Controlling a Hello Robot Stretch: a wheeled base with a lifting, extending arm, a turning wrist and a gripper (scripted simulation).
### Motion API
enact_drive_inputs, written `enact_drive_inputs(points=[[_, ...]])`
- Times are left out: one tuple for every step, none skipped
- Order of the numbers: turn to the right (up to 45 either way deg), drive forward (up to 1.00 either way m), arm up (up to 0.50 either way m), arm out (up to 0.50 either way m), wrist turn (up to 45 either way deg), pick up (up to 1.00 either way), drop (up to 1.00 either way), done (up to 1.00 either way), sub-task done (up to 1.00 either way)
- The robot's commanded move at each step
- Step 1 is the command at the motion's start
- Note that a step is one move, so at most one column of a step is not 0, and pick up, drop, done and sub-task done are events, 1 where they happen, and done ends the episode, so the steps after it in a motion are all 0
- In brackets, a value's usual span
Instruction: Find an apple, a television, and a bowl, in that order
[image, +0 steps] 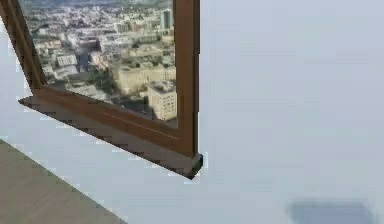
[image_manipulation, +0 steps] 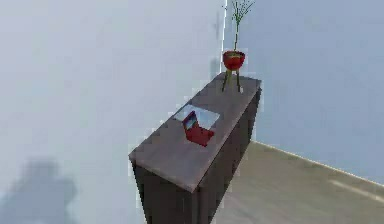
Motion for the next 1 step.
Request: enact_drive_inputs(points=[[-45.0, 0.00, 0.00, 0.00, 0.0, 0.00, 0.00, 0.00, 0.00]])
